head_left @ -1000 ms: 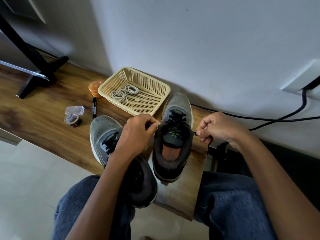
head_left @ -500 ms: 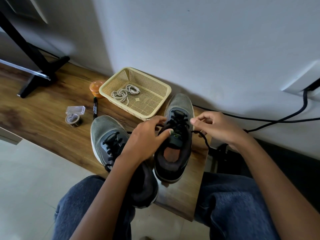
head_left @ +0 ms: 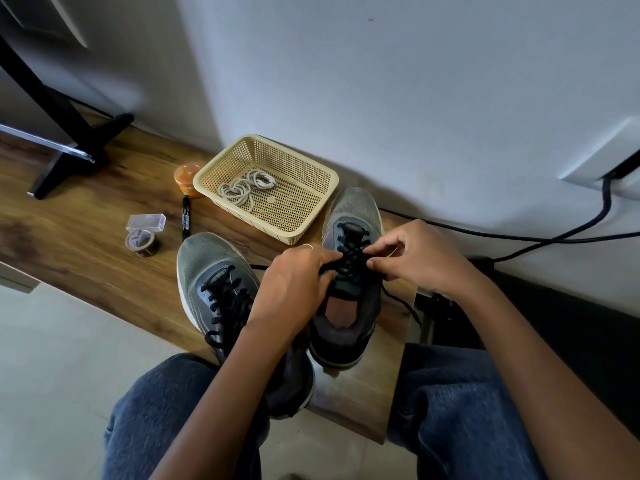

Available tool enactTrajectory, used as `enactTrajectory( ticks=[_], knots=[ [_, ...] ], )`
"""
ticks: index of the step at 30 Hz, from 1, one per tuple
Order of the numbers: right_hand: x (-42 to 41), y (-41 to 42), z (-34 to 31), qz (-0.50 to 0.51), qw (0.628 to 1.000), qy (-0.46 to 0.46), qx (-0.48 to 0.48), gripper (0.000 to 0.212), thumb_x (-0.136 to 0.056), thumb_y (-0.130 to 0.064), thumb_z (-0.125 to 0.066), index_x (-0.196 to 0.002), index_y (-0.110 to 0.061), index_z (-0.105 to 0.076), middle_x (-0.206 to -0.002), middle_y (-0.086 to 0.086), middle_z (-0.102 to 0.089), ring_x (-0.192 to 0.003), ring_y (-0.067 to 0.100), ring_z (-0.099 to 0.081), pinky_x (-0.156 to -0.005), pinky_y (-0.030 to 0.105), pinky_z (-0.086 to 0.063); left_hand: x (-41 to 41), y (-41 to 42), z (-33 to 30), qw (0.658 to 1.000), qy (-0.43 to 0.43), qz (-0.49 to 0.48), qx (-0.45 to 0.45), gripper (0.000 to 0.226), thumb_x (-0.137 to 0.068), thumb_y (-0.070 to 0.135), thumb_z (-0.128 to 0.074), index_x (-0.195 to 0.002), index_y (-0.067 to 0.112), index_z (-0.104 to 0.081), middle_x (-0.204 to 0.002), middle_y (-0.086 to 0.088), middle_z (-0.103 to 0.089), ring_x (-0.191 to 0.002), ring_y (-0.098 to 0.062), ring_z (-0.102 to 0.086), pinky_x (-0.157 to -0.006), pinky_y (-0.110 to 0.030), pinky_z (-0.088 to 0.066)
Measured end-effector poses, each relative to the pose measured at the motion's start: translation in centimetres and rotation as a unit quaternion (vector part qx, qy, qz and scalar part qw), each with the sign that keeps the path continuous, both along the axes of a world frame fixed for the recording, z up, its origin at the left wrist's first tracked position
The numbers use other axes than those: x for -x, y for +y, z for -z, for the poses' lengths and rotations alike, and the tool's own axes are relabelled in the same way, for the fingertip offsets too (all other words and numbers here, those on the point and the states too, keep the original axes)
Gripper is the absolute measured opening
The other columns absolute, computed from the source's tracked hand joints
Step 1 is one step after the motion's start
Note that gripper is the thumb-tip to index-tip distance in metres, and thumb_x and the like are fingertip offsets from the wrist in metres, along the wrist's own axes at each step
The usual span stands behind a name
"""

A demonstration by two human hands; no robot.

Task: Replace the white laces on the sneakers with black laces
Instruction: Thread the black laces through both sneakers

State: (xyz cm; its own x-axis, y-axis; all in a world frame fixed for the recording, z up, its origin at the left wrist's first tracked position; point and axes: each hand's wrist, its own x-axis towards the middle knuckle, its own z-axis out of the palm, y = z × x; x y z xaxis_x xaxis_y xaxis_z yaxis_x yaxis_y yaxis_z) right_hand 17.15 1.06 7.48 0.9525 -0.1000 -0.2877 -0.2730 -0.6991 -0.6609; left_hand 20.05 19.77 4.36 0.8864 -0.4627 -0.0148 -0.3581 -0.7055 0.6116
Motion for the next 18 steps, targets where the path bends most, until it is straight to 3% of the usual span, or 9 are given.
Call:
enactTrajectory(
  ticks=[4,7,10,12,15,18],
  knots=[
    [-0.09,0.15,-0.04,-0.019,1.0,-0.003,0.024,0.017,-0.084,-0.016,-0.071,-0.097,-0.025,-0.077,-0.085,-0.015,-0.07,-0.069,0.0,-0.062,-0.053,0.004,-0.04,0.09,0.02,-0.25,1.0,-0.006,-0.006,-0.008,0.029,-0.088,0.021,-0.064,-0.117,0.028,-0.067,-0.11,0.005,-0.066,-0.104,-0.018,-0.06,-0.088,-0.038,-0.048],
    [-0.06,0.4,0.0,-0.022,0.999,-0.011,0.036,0.017,-0.083,-0.012,-0.068,-0.091,-0.025,-0.077,-0.084,-0.015,-0.07,-0.07,0.012,-0.066,-0.053,0.012,-0.043,0.21,0.03,-0.34,1.0,-0.012,-0.005,-0.007,0.024,-0.088,0.022,-0.064,-0.112,0.026,-0.064,-0.103,0.003,-0.063,-0.099,-0.021,-0.059,-0.083,-0.039,-0.048],
    [-0.03,0.65,-0.01,-0.033,0.998,-0.013,0.05,0.019,-0.084,-0.012,-0.065,-0.091,-0.025,-0.077,-0.077,-0.019,-0.065,-0.069,0.01,-0.064,-0.055,0.016,-0.044,0.41,-0.06,-0.45,1.0,-0.009,0.007,0.005,0.028,-0.089,0.018,-0.061,-0.116,0.027,-0.061,-0.106,0.004,-0.06,-0.101,-0.019,-0.057,-0.084,-0.039,-0.048],
    [-0.03,0.8,-0.04,-0.047,0.997,-0.008,0.057,0.02,-0.085,-0.011,-0.063,-0.092,-0.024,-0.076,-0.079,-0.013,-0.068,-0.07,0.015,-0.064,-0.059,0.025,-0.048,0.43,-0.05,-0.51,1.0,-0.008,0.018,0.011,0.032,-0.09,0.016,-0.059,-0.119,0.029,-0.061,-0.11,0.003,-0.059,-0.104,-0.017,-0.055,-0.087,-0.04,-0.048],
    [-0.04,0.98,-0.1,-0.057,0.996,-0.004,0.062,0.021,-0.085,-0.011,-0.062,-0.091,-0.025,-0.076,-0.082,-0.008,-0.071,-0.065,0.012,-0.061,-0.057,0.022,-0.045,0.31,0.07,-0.19,0.999,-0.005,0.038,-0.004,0.032,-0.093,0.015,-0.055,-0.119,0.032,-0.065,-0.112,0.004,-0.055,-0.107,-0.013,-0.051,-0.088,-0.034,-0.047],
    [-0.04,0.84,0.09,-0.057,0.997,-0.002,0.045,0.017,-0.087,-0.014,-0.065,-0.093,-0.027,-0.074,-0.088,-0.008,-0.07,-0.076,0.012,-0.064,-0.071,0.029,-0.051,0.16,0.22,0.21,0.999,0.008,0.045,0.013,0.028,-0.093,0.017,-0.057,-0.114,0.032,-0.068,-0.112,0.007,-0.053,-0.109,-0.008,-0.049,-0.09,-0.023,-0.041]
  ],
)
